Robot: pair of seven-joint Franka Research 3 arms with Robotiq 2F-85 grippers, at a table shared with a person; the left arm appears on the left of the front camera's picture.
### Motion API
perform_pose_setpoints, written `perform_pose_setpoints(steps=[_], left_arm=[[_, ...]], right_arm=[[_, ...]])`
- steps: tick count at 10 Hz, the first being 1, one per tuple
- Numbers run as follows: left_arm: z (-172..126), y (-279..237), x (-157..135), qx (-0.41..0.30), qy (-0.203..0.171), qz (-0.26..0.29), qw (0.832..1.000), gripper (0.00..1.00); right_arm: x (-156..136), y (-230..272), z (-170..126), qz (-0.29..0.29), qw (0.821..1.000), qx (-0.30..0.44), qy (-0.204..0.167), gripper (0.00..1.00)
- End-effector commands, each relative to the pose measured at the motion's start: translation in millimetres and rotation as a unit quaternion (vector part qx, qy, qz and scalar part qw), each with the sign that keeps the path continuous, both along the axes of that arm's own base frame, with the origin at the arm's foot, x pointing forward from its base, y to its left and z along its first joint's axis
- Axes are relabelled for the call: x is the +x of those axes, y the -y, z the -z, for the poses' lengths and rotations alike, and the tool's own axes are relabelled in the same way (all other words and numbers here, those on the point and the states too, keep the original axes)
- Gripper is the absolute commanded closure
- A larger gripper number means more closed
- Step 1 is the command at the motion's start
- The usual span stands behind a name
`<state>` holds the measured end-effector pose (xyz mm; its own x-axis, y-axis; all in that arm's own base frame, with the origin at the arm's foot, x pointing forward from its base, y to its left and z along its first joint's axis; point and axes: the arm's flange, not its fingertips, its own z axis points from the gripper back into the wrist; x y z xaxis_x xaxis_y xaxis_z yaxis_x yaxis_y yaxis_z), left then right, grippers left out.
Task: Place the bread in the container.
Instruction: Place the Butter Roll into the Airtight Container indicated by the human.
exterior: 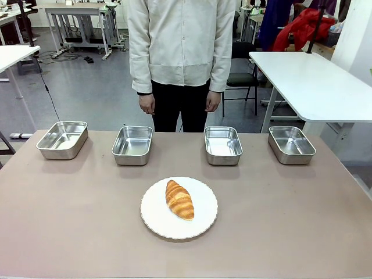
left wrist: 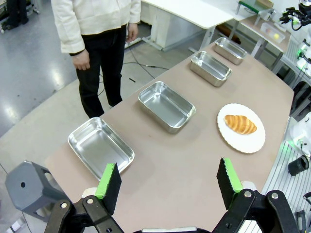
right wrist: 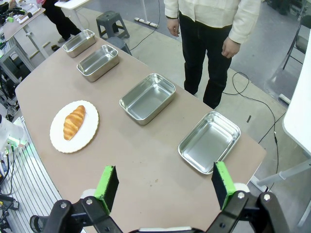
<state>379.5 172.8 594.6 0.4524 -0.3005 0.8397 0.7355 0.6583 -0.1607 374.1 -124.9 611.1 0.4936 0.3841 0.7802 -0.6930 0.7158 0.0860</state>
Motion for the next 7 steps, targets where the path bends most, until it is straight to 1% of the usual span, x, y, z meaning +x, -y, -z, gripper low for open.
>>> perform_pose_setpoints(steps=[1,7], left_arm=[[-0.7,0.8,1.9,-0.004,0.010,0.006,1.000,0.00],[-0.7,0.8,1.9,-0.004,0.010,0.006,1.000,0.00]], right_arm=[[1.5,1.0,-0.9,-0.009,1.000,0.004,0.011,0.00],[1.5,1.0,-0.9,-0.009,1.000,0.004,0.011,0.00]])
